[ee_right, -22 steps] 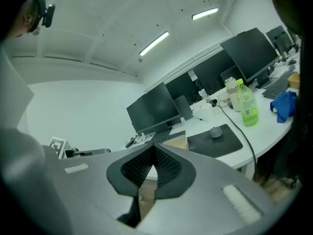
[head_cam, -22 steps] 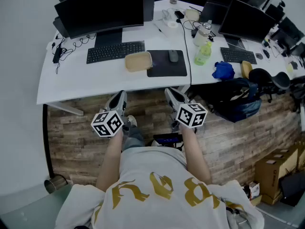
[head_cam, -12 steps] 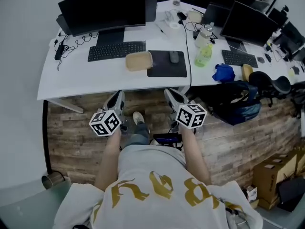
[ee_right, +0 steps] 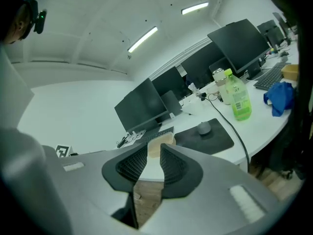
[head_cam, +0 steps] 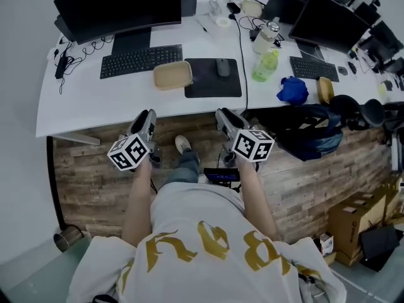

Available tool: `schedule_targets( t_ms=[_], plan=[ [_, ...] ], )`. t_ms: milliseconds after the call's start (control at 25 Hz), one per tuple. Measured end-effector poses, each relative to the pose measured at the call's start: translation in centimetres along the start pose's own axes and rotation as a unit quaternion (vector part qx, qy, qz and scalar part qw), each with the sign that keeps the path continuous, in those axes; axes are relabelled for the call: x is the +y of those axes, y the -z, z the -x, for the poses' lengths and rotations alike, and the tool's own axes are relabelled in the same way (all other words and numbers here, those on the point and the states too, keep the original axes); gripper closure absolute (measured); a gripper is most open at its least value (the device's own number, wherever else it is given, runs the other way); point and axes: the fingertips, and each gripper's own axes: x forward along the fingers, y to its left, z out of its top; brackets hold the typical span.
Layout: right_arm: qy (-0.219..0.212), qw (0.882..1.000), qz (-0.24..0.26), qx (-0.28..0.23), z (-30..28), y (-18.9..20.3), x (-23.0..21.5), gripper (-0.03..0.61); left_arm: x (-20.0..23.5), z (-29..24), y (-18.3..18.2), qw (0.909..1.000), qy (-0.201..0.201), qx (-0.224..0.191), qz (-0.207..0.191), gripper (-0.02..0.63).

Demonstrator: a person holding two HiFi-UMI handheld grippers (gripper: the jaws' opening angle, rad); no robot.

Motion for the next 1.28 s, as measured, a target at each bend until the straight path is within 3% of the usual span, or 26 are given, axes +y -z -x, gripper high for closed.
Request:
schedule_targets(
  t_ms=[160,360,680,800,1120,1280],
  plan=[
    [0.007,1.0,-0.007,0.016,-4.2,-1.2,-2.4,0.471,2.8,-3.9,-1.0,0.9998,-0.015,-0.002,0.015,0.514],
    [0.019,0.997,0.015,0.072,-10.9,-1.7,-4.8,0.479,6.8,-8.7,-1.3,0.9977,-0.046,0.011,0.049,0.514],
    [0.042,0.986,0.069,0.142,-20.1,-1.6,-6.7,0.482,10.8,-14.8,-0.8,0.9952,-0.067,0.058,0.042,0.514],
    [0.042,0.98,0.092,0.169,-22.0,-0.8,-6.8,0.486,11.5,-16.1,-0.6,0.9945,-0.065,0.066,0.048,0.514],
    [0.037,0.976,0.089,0.194,-25.1,0.1,-7.6,0.482,12.2,-18.0,-0.1,0.9942,-0.047,0.072,0.065,0.514],
    [0.034,0.977,0.051,0.202,-25.5,0.7,-8.2,0.465,12.1,-18.6,0.5,0.9927,-0.036,0.077,0.086,0.514]
  ],
)
